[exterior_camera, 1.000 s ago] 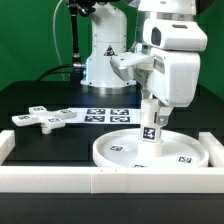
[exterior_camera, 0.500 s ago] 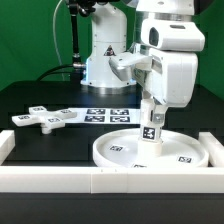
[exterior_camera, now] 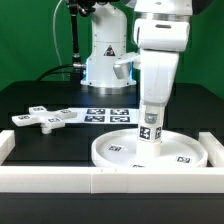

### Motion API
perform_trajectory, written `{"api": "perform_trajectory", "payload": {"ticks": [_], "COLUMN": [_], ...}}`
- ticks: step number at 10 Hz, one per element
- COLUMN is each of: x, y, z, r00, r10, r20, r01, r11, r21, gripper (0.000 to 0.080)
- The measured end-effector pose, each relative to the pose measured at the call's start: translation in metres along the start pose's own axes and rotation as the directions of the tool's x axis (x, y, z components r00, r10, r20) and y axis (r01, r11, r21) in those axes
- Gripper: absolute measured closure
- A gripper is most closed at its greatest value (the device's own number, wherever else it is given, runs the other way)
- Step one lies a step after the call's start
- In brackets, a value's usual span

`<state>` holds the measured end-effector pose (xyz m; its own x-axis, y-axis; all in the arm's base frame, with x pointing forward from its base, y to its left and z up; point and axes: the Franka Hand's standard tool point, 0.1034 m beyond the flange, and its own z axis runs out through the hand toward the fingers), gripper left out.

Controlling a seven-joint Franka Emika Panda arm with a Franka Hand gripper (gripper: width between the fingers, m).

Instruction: Assemble round table

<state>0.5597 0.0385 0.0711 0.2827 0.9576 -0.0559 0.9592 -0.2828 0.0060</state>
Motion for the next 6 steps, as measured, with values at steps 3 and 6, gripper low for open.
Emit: {"api": "perform_trajectory", "payload": {"ticks": [3,6], "x": [0.0007,0.0036], "y": [-0.0019,-0.0044], "z": [0.0007,0.0003], "r00": [0.911,0.718], "r10": [0.412,0.696], "r20": [-0.007,-0.004], "r01": [-0.412,-0.696], "r11": [0.911,0.718], "r21": [0.013,0.017], "gripper": [0.0393,0.0393]}}
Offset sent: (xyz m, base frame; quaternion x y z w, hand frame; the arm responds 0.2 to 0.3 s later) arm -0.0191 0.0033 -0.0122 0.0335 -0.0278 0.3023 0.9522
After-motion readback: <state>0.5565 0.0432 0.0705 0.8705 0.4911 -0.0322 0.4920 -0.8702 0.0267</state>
